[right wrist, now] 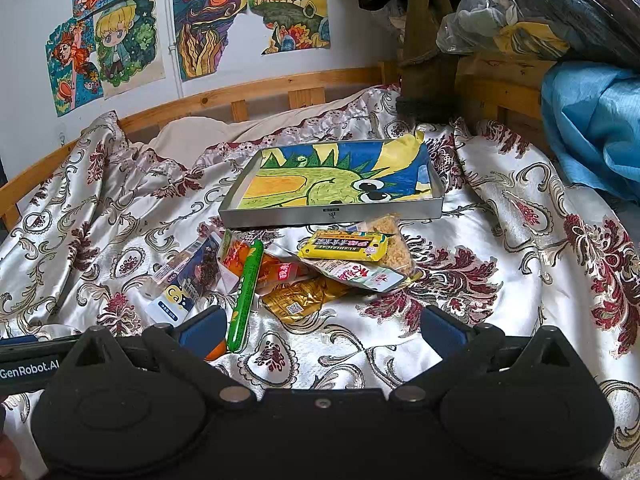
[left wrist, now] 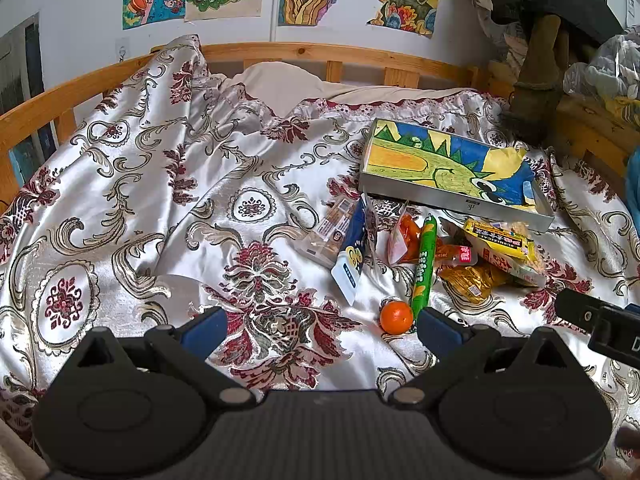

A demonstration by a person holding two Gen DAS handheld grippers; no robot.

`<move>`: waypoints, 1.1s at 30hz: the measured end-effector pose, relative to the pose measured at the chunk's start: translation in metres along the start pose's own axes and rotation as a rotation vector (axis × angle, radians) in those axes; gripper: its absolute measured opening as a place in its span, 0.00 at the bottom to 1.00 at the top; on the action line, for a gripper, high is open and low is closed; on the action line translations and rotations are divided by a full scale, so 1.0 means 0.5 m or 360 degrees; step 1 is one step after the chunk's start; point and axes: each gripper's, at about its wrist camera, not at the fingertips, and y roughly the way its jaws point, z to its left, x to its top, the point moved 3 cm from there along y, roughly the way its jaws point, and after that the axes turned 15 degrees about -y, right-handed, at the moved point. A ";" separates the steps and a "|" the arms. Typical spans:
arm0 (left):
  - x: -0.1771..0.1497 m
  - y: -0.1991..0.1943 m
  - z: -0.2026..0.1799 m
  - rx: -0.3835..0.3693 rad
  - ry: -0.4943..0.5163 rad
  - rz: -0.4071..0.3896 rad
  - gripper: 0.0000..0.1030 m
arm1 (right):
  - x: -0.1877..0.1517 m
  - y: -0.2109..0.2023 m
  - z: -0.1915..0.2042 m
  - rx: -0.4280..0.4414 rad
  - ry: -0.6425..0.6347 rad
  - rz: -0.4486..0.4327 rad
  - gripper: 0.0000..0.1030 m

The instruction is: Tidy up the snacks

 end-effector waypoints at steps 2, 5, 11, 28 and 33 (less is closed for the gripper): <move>0.000 0.000 0.000 0.0001 0.0000 0.0000 1.00 | 0.000 0.000 0.000 0.0000 0.0000 0.0000 0.99; 0.002 0.000 0.003 0.0006 -0.0001 0.0009 1.00 | 0.000 0.000 0.000 0.0001 0.0000 0.0001 0.99; 0.002 0.005 -0.001 0.0029 -0.0003 0.0040 1.00 | 0.002 -0.010 0.012 -0.0026 -0.0023 -0.0056 0.99; 0.125 0.092 -0.039 -0.0034 0.0386 0.0192 1.00 | 0.045 0.070 0.014 0.0214 0.0012 0.0051 0.99; 0.141 0.169 -0.039 -0.0082 0.0418 0.0247 1.00 | 0.043 0.146 0.042 0.0369 -0.0023 0.0142 0.99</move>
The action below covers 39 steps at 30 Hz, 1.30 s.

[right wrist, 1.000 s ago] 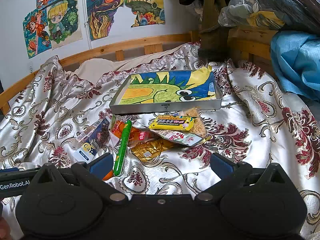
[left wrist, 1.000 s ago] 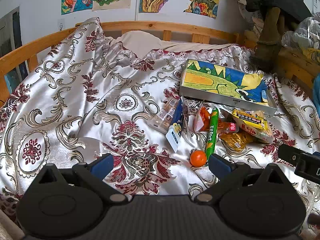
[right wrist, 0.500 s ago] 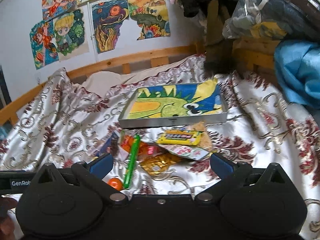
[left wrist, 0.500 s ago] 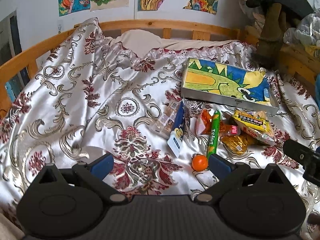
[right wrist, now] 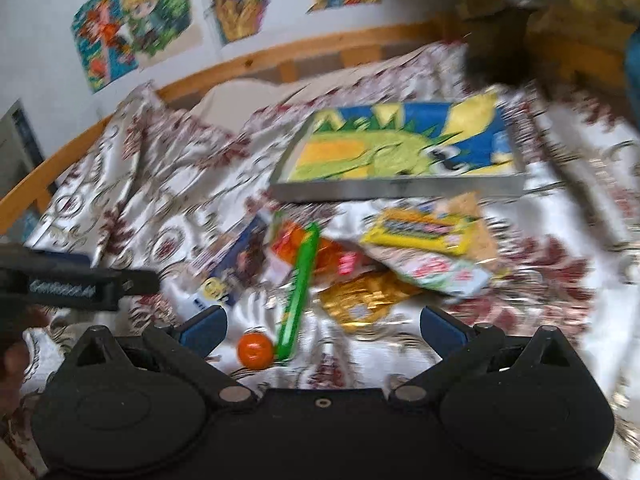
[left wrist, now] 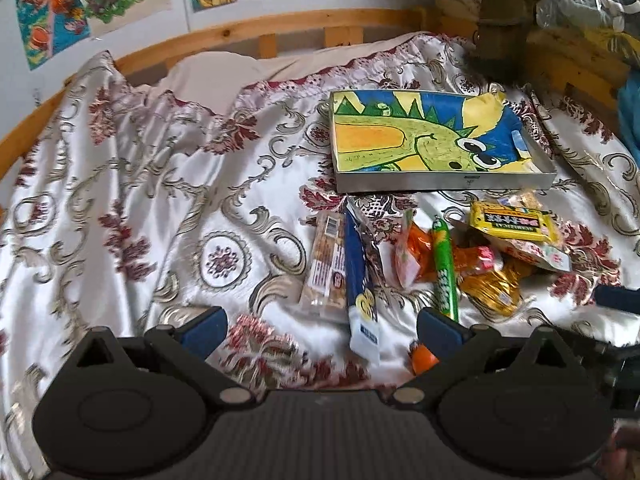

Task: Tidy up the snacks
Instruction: 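Grasp the orange mandarin with the left tool while the right tool grasps the green sausage stick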

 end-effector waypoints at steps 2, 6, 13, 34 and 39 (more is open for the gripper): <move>0.001 0.024 0.010 -0.0012 -0.0023 0.0033 1.00 | 0.004 0.024 0.004 0.0044 -0.0016 0.0027 0.99; -0.010 0.052 0.026 -0.0022 -0.0024 0.0118 1.00 | 0.007 0.058 0.028 0.0118 -0.0207 0.0073 0.96; -0.044 0.053 0.023 -0.0121 -0.0014 0.0241 0.98 | 0.012 0.088 0.032 0.0220 -0.0453 0.0109 0.86; -0.121 0.073 -0.097 -0.0284 0.0314 0.0301 0.90 | 0.054 0.185 -0.025 0.0408 -0.0280 0.0146 0.55; -0.136 0.092 -0.109 -0.0300 0.0337 0.0348 0.80 | 0.055 0.205 -0.024 0.0403 -0.0267 0.0162 0.54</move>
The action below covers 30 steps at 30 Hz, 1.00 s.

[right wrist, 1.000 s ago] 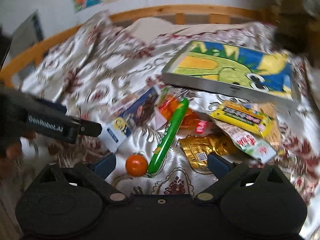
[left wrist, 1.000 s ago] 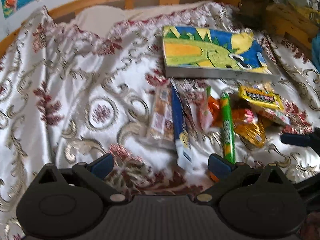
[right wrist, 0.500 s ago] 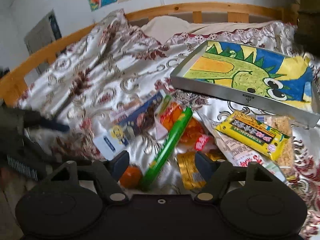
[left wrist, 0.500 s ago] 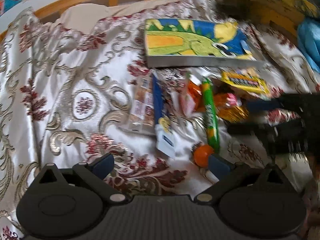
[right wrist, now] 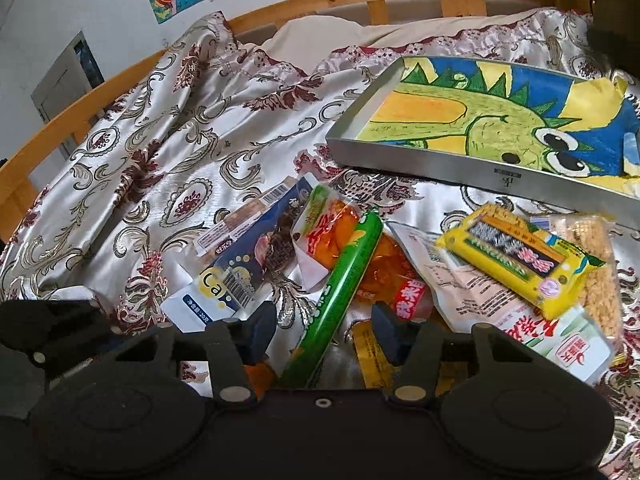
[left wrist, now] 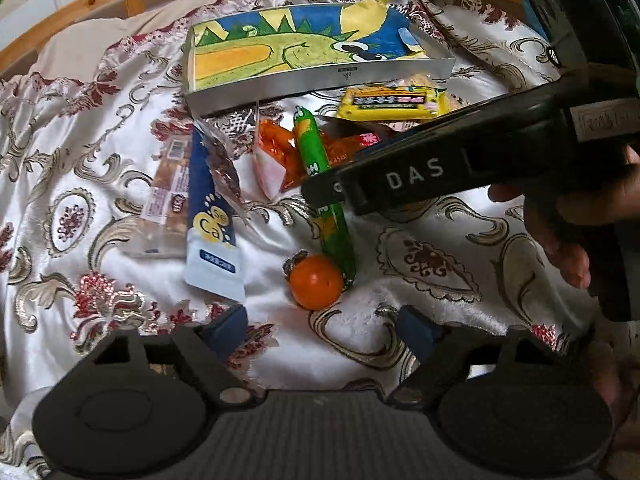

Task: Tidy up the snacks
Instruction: 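Grasp the orange mandarin with the left tool while the right tool grasps the green sausage stick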

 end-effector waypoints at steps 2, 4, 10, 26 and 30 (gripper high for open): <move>0.002 0.004 0.003 -0.0025 -0.0023 0.0007 0.77 | 0.001 0.005 0.003 0.0000 -0.0008 0.0008 0.53; 0.005 0.009 0.006 -0.0049 -0.0045 0.0016 0.71 | 0.001 0.008 0.004 0.0002 -0.0012 0.0017 0.51; 0.007 0.020 0.011 -0.0111 -0.0096 0.0045 0.59 | -0.002 0.024 -0.002 0.0017 0.0036 0.0042 0.49; 0.023 0.040 0.050 -0.0200 -0.0356 0.0097 0.45 | -0.008 0.043 -0.013 0.0013 0.0164 0.0064 0.26; 0.029 0.039 0.073 -0.0264 -0.0525 0.0123 0.46 | -0.007 0.043 -0.017 0.0028 0.0189 0.0064 0.26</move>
